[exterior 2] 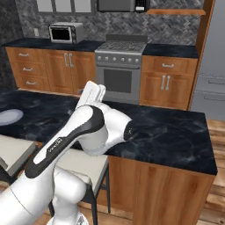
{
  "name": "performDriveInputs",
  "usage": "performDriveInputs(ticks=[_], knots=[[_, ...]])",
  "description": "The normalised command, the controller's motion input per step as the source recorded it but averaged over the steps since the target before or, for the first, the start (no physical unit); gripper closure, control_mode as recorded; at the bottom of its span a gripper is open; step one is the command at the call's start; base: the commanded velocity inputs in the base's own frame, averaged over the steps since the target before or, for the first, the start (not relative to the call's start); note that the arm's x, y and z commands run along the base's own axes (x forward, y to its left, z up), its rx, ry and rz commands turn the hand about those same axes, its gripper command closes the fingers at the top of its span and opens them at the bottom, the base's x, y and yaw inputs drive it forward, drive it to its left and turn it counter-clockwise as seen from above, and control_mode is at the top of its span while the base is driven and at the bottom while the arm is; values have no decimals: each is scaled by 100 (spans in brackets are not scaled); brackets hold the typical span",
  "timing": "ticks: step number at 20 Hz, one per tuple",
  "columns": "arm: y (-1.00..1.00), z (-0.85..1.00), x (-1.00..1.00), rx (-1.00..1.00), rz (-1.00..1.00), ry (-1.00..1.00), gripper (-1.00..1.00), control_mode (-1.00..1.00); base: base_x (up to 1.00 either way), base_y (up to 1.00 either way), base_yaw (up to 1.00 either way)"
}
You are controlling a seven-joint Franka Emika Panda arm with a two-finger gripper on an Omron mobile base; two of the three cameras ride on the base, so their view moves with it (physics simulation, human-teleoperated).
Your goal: Retrieve the wine glasses from the counter and place one next to each plate.
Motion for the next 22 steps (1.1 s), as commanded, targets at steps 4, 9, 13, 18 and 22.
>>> performDriveInputs(ticks=[4, 9, 13, 18, 22], knots=[[10, 64, -94, -6, 0, -21, -100, -100, 0, 0, 0], [0, 21, -40, -1, 0, -9, -100, 100, -53, -36, 0], [0, 0, 0, 0, 0, 0, -100, 100, -65, -98, -6], [0, 0, 0, 0, 0, 0, -100, 100, -27, -94, -37], [0, 0, 0, 0, 0, 0, -100, 100, 0, -21, -89]])
